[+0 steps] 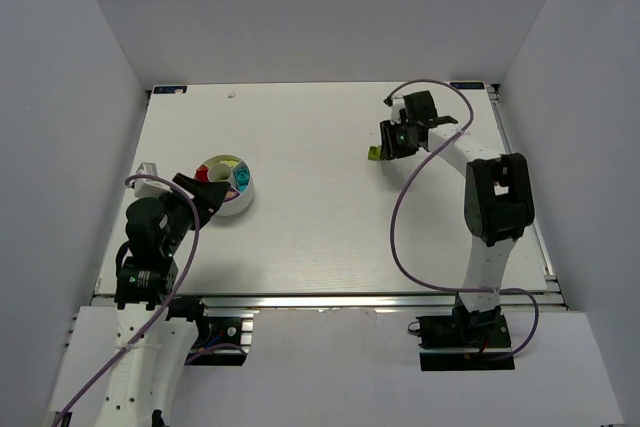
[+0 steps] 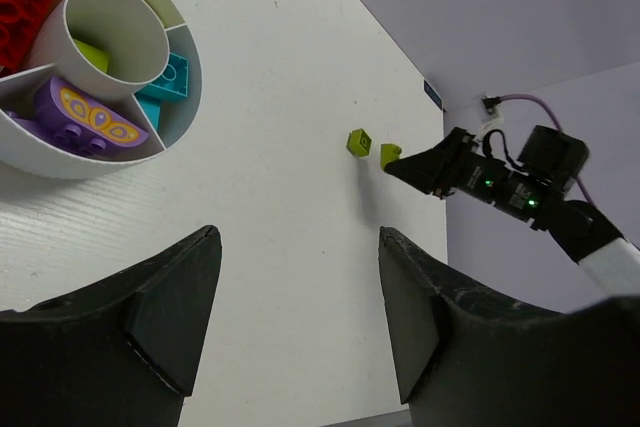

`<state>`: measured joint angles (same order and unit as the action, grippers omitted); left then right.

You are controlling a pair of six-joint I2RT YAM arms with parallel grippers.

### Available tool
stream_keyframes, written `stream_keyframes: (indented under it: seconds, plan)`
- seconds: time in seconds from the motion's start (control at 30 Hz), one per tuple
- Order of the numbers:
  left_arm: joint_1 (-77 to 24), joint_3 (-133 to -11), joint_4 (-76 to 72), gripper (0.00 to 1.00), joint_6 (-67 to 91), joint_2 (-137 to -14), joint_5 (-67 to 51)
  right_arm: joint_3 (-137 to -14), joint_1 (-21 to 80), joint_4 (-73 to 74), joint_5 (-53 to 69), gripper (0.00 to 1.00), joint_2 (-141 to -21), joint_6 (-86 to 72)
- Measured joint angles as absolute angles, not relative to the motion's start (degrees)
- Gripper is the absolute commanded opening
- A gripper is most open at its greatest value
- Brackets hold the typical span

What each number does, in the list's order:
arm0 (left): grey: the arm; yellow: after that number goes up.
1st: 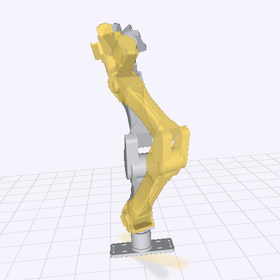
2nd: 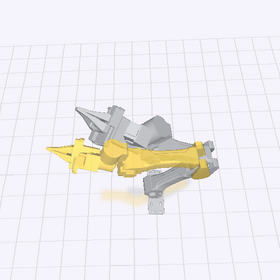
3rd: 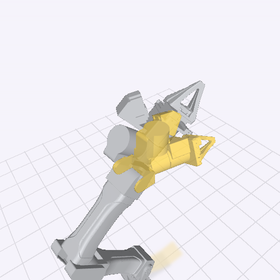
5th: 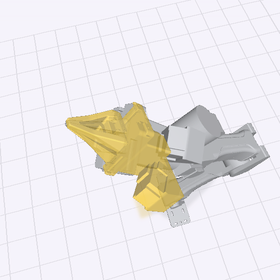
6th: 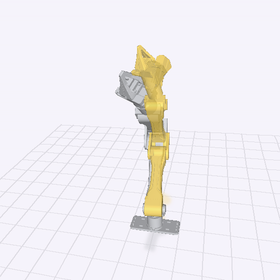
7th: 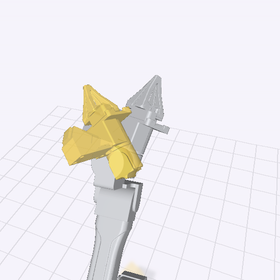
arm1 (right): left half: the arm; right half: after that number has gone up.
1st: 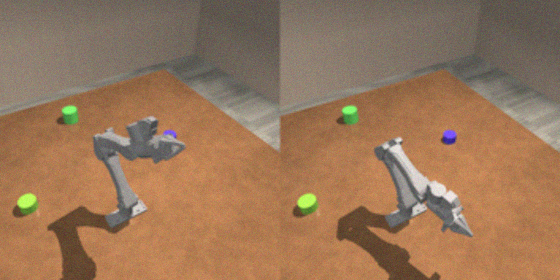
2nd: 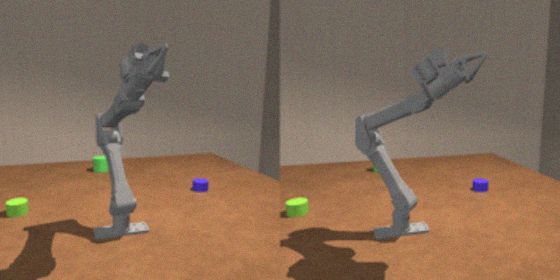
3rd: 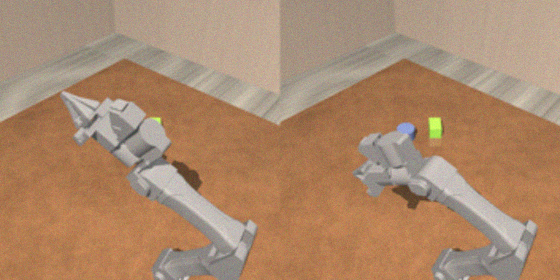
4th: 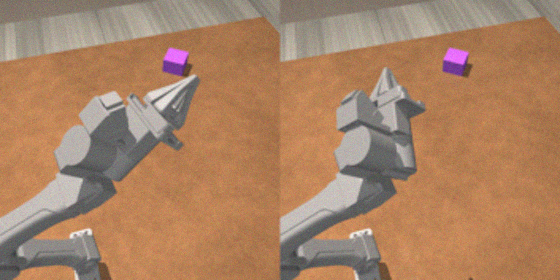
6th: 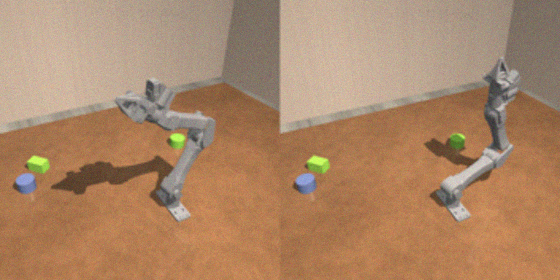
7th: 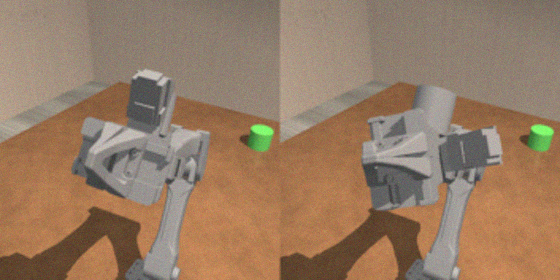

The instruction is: Sort the legos into containers by color

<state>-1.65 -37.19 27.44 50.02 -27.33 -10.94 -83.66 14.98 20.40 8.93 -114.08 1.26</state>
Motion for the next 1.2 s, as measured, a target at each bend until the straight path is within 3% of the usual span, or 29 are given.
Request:
stream_keyframes:
  seconds: [0.1, 0.3, 0.57, 0.77, 1.2]
  plan:
    - [-1.65, -37.23, 27.42, 0.74, 50.02, -27.31, -10.94, -82.67, 16.84, 19.22, 14.13, 0.00, -109.14, 4.12]
    - [-1.65, -37.58, 27.40, 0.74, 49.98, -27.31, -10.90, -83.05, 26.63, 15.75, 28.42, 0.00, -102.76, 13.82]
    - [-1.65, -41.45, 27.42, 0.74, 48.84, -26.11, -8.73, -96.40, 42.89, 14.66, 37.08, 0.00, -111.09, 21.78]
    - [-1.65, -44.73, 27.97, 0.75, 47.57, -24.60, -6.57, -111.18, 49.45, 11.38, 36.07, 0.00, -122.37, 21.15]
    - [-1.65, -45.60, 30.50, 0.77, 46.13, -23.40, -4.08, -118.21, 54.65, 0.86, 25.65, 0.03, -133.82, 16.49]
